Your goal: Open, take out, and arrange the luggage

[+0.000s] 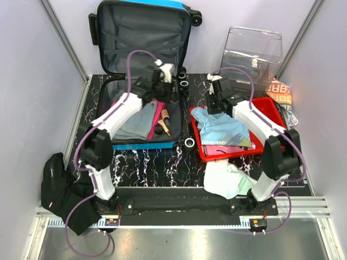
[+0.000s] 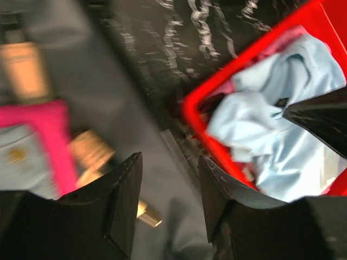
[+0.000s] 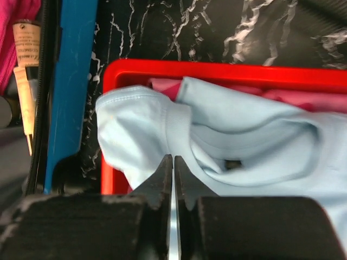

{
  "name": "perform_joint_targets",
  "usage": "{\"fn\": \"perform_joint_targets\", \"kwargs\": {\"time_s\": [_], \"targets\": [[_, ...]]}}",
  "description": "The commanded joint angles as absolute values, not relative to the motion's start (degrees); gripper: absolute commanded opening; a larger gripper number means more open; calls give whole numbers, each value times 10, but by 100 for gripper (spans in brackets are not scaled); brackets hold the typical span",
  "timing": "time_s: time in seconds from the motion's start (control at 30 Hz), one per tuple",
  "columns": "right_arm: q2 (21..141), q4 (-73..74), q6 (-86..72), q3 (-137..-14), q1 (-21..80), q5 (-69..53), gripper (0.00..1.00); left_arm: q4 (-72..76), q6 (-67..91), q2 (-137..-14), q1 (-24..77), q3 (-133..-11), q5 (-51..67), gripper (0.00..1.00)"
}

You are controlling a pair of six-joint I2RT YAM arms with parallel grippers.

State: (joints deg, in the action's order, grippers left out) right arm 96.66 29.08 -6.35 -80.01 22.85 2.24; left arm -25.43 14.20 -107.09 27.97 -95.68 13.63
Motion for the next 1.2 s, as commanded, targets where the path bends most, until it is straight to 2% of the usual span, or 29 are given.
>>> {"fn": "perform_joint_targets", "kwargs": {"time_s": [0.0, 0.17, 0.43, 0.77, 0.9, 0.93, 0.97, 1.1, 1.17], "targets": [[1033, 237, -125, -812, 232, -43, 5, -244, 116, -1004, 227, -914, 182, 48], [1106, 219, -156, -840, 243, -51, 1, -233, 105, -963, 181, -855, 196, 49], [1105, 217, -142, -798, 251, 20, 0, -215, 105, -940, 134, -817, 211, 49], [1042, 241, -81, -871, 289, 63, 8, -196, 100, -928, 60, -785, 189, 50], [1056, 237, -99, -876, 291, 48, 11, -170, 105, -925, 31, -745, 127, 53], [1062, 241, -102, -881, 291, 47, 12, -168, 108, -927, 25, -741, 118, 54], [1063, 243, -104, -888, 297, 52, 21, -168, 108, -933, 11, -736, 112, 54], [1070, 238, -89, -961, 329, 104, 43, -168, 105, -961, -31, -729, 91, 59], [1092, 224, -97, -990, 340, 80, 48, -171, 103, -974, -50, -729, 93, 59]]}}
